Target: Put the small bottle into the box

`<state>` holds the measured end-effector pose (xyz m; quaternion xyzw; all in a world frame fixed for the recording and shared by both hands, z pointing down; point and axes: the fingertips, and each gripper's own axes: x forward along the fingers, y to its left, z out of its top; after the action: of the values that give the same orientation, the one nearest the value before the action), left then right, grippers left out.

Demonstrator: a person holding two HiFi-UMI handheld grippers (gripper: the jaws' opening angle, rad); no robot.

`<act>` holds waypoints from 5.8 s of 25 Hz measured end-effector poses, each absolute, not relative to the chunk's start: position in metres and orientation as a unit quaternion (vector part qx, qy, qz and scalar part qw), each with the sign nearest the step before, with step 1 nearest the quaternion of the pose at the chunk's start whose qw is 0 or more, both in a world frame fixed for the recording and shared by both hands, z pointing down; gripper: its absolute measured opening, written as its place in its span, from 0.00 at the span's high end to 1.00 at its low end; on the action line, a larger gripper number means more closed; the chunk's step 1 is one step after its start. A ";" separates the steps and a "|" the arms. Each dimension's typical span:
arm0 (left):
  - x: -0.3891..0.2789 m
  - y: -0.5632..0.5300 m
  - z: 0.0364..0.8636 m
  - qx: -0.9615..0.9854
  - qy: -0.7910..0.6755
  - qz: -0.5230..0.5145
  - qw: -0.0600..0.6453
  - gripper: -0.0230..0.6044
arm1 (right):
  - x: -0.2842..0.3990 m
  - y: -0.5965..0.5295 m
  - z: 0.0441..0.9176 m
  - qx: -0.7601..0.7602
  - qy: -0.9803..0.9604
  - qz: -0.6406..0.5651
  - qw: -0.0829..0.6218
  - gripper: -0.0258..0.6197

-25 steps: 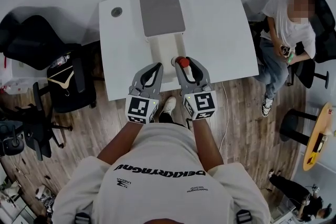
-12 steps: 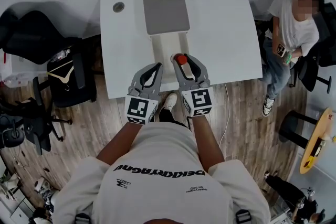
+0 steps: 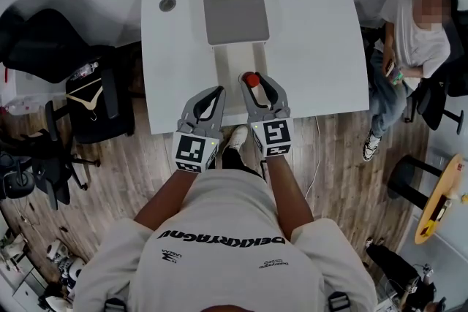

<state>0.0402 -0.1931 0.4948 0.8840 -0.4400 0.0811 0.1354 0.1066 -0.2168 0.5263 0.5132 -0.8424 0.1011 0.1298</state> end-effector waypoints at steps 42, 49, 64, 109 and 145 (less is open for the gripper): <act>0.035 -0.194 0.519 0.879 -0.443 0.096 0.150 0.95 | 0.094 -0.249 0.614 0.491 -0.840 0.130 0.188 0.74; 0.034 -0.194 0.523 0.877 -0.445 0.098 0.153 0.95 | 0.093 -0.253 0.621 0.492 -0.840 0.126 0.191 0.74; 0.029 -0.197 0.524 0.874 -0.451 0.098 0.155 0.95 | 0.089 -0.262 0.625 0.491 -0.841 0.115 0.197 0.74; 0.022 -0.186 0.509 0.878 -0.449 0.091 0.142 0.95 | 0.091 -0.252 0.607 0.505 -0.832 0.121 0.198 0.64; 0.010 -0.134 0.465 0.891 -0.437 0.066 0.101 0.95 | 0.089 -0.184 0.527 0.531 -0.831 0.055 0.155 0.97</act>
<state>0.0102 -0.1339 0.4650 0.8913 -0.4371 0.0657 0.1013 0.0889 -0.1837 0.5272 0.5312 -0.8312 0.0547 0.1548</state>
